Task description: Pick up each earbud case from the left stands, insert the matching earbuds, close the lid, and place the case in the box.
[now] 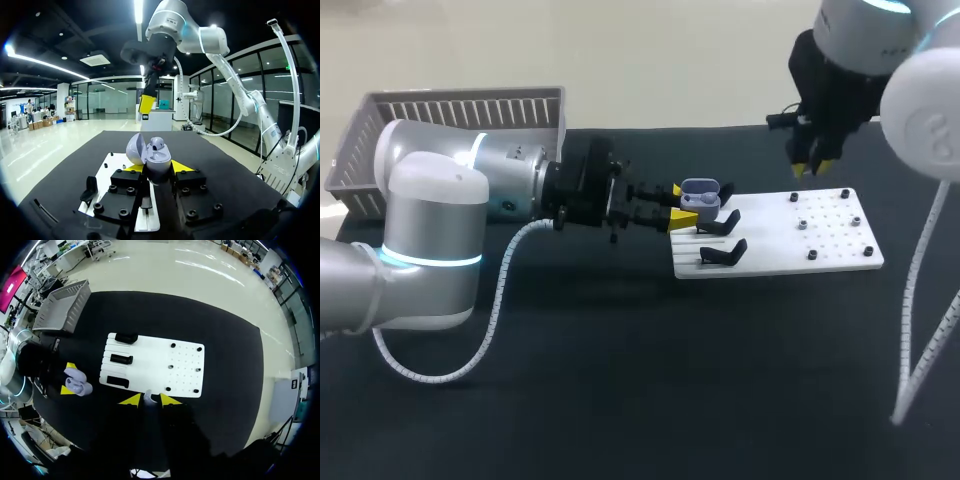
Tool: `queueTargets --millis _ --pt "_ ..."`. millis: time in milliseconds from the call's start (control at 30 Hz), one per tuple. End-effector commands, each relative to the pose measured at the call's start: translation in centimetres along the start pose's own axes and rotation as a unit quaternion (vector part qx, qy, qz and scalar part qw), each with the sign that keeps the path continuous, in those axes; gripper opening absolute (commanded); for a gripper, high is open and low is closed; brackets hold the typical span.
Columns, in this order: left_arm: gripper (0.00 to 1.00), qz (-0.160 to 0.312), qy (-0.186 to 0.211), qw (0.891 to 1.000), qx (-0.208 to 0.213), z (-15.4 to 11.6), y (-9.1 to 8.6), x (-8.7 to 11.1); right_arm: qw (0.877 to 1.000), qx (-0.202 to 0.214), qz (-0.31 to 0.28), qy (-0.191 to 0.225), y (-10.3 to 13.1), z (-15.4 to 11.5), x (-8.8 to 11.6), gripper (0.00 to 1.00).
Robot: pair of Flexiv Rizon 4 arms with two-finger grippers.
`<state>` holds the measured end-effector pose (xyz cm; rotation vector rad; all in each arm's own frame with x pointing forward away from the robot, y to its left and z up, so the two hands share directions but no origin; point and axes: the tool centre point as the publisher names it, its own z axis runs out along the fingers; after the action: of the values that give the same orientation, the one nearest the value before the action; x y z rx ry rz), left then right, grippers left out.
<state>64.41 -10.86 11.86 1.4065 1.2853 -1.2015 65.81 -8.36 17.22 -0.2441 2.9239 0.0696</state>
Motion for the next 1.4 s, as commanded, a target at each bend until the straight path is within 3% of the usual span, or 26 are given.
queueTargets --millis 33,433,833,1033,1400 --pt "0.00 0.001 -0.002 1.000 -0.001 0.0 -0.1 0.1 1.000 0.000 0.000 0.001 0.0 0.1 -0.1 0.00" --pt "0.00 0.001 -0.002 1.000 -0.001 0.0 -0.1 0.1 1.000 0.000 0.000 0.001 0.0 0.1 -0.1 0.00" --pt "0.00 0.001 -0.002 1.000 -0.001 0.0 -0.1 0.1 0.998 -0.022 -0.062 0.000 4.9 -4.6 2.1 0.00" --pt "0.00 0.001 -0.002 1.000 -0.001 0.0 -0.1 0.1 0.995 -0.031 -0.097 0.004 7.9 -4.7 2.5 0.00" --pt "0.00 0.001 -0.002 1.000 -0.001 0.0 -0.1 0.1 0.992 -0.018 -0.124 0.014 10.6 -4.2 2.2 0.00"
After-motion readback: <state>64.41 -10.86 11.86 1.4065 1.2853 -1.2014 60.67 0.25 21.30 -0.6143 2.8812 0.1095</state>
